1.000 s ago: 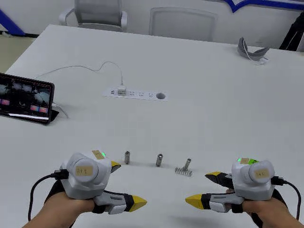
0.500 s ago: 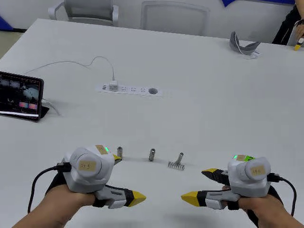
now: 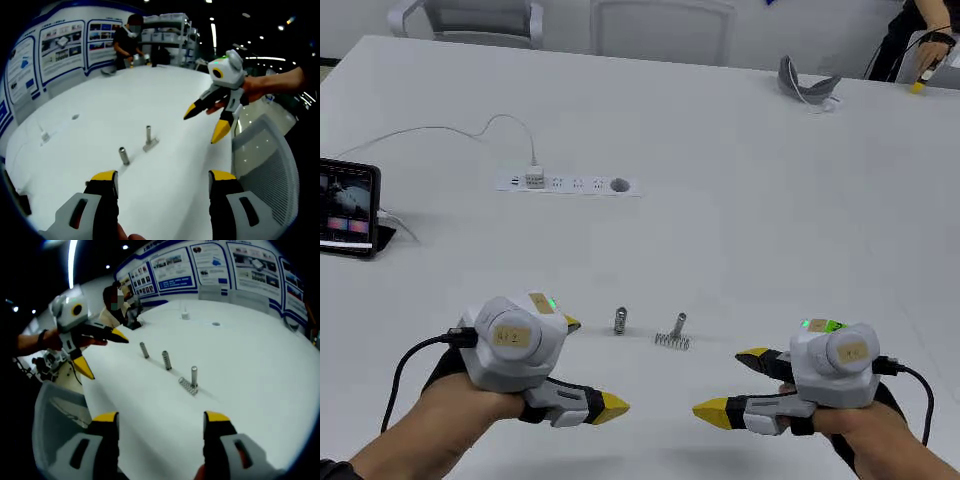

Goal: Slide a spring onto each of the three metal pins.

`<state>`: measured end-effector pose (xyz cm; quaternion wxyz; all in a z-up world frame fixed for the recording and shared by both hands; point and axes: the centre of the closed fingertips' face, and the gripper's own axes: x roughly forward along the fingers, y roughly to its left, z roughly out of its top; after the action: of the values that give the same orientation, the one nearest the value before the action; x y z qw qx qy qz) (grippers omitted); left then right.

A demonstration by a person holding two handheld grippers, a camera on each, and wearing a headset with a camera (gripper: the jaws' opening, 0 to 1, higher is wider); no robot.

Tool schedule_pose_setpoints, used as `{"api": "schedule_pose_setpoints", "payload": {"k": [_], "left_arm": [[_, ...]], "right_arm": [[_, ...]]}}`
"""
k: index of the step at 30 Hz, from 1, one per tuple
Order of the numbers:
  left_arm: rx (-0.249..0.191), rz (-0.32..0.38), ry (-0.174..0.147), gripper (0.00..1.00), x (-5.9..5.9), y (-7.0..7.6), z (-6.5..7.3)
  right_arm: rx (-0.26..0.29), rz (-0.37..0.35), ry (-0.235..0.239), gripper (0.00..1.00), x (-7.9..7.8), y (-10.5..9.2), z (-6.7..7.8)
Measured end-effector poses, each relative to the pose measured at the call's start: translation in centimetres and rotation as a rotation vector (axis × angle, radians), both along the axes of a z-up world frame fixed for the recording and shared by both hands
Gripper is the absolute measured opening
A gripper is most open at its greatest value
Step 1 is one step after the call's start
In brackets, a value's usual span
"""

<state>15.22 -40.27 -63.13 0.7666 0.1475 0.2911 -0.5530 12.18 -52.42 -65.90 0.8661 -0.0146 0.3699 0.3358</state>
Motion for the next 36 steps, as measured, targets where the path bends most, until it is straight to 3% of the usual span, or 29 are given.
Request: {"api": "schedule_pose_setpoints", "payload": {"k": [12,27,36], "left_arm": [[0.016,-0.068,0.011,0.75,-0.2,-3.1,-1.4],[0.048,-0.127,0.001,0.75,0.8,-6.3,-2.8],[0.033,-0.122,0.042,0.74,1.3,-8.6,-4.0]], "right_arm": [[-0.003,-0.003,0.001,0.71,-1.0,-0.6,0.3],[-0.011,0.004,0.009,0.71,-2.2,-1.1,0.6],[-0.012,-0.004,0.011,0.71,-2.7,-1.6,0.9]]}}
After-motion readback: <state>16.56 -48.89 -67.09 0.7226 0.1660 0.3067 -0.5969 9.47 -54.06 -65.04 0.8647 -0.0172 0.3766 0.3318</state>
